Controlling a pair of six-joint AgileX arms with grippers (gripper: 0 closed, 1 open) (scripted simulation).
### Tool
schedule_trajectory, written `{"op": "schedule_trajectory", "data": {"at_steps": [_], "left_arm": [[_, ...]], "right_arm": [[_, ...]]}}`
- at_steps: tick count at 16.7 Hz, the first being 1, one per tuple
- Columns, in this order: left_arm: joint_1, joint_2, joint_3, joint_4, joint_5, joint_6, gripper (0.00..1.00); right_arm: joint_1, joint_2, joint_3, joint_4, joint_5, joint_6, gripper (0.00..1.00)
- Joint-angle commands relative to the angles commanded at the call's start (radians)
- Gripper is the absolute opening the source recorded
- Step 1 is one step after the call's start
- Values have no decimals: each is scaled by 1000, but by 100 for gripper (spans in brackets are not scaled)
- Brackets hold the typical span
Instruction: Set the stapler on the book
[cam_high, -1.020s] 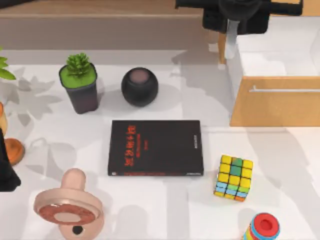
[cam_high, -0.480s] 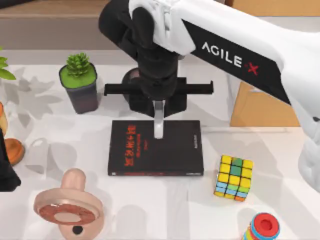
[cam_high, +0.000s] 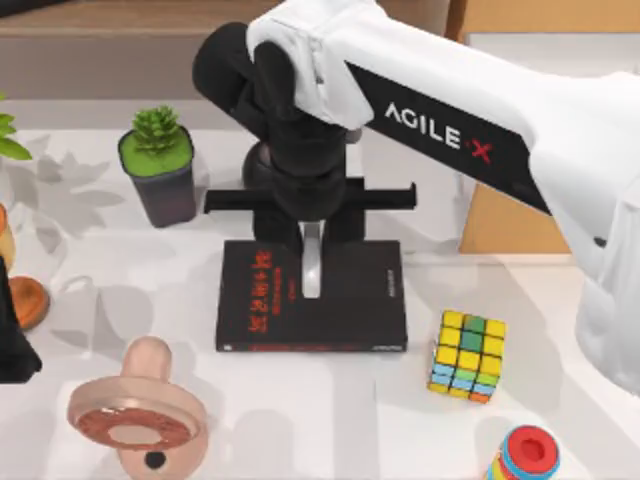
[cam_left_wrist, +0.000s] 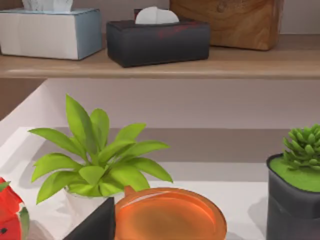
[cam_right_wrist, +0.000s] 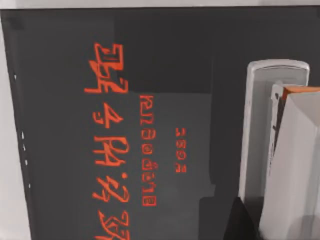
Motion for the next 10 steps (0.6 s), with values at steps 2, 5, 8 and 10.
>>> {"op": "schedule_trajectory", "data": {"at_steps": [2,5,8,10], "left_arm": [[0,0,0,0,0,0,100],[0,0,0,0,0,0,100],[0,0,0,0,0,0,100],[0,0,0,0,0,0,100]], "right_arm": [[0,1,-18,18,0,-1,0],[1,6,-84,91,-1,-4,0],[1,8,-107,114,-1,-5,0],[1,8,-107,114,-1,-5,0]]}}
